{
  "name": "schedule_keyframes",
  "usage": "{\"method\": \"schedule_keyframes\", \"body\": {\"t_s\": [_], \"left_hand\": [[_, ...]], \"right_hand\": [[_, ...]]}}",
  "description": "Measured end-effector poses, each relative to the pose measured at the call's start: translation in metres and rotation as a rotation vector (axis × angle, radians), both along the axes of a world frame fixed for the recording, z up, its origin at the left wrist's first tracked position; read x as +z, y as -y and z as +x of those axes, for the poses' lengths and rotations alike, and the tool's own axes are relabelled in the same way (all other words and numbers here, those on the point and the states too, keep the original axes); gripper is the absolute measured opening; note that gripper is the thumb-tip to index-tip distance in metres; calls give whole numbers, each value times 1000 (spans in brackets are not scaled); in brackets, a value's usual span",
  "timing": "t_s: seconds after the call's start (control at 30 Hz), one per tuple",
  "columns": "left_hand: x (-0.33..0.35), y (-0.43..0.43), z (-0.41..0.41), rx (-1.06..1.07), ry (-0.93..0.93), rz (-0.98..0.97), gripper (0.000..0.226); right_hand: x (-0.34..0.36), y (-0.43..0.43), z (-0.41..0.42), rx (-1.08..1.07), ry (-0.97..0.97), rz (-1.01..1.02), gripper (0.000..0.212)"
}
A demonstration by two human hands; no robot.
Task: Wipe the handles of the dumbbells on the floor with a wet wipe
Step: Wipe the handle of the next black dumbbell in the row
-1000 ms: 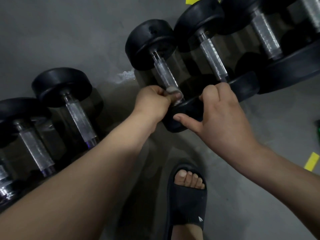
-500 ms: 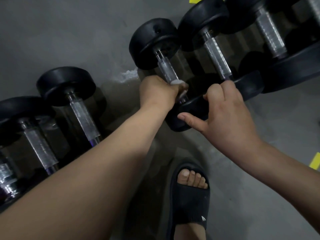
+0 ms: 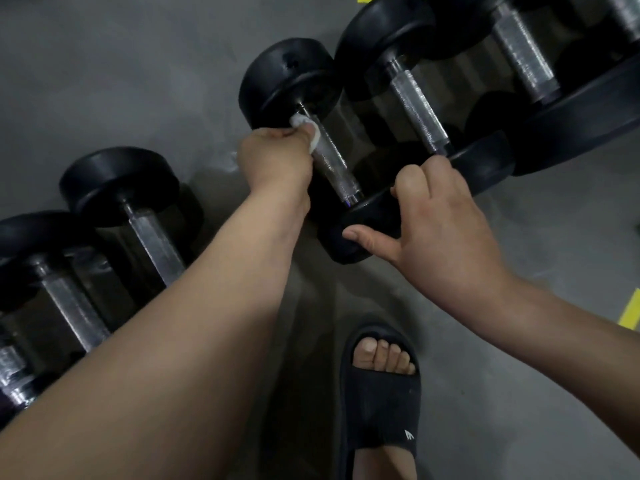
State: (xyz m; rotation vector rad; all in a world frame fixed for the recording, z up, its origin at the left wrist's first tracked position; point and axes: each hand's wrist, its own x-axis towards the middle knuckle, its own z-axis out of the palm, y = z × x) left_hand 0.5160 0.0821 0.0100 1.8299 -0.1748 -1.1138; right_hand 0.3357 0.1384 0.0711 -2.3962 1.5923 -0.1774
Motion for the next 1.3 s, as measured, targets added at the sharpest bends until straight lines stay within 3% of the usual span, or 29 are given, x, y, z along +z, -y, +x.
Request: {"method": "schedule_keyframes", "body": {"t_s": [0.17, 0.33, 0.5, 0.67, 0.87, 0.97, 1.1, 1.3], "left_hand": [[-7, -22, -20, 105, -165, -5, 13], [-7, 1, -10, 208, -461, -85, 18], [4, -9, -17, 17, -522, -23, 26], [-1, 5, -10, 270, -622, -114, 24], [-10, -11, -9, 240, -485, -124, 32], [-4, 4, -1, 311, -449, -137, 30], [-1, -11, -13, 203, -355, -75, 17], [0, 16, 0, 183, -324, -28, 17]], "right_hand": [[-1, 0, 0, 4, 18, 2, 64], [-2, 0, -1, 5, 29, -3, 65], [-3, 0, 0, 7, 1, -4, 65], [-2, 0, -1, 10, -8, 2, 66], [-2, 1, 0, 13, -7, 1, 67], [-2, 1, 0, 13, -17, -10, 68], [-2, 1, 0, 13, -29, -17, 68], [-3, 1, 1, 20, -13, -38, 66]]}}
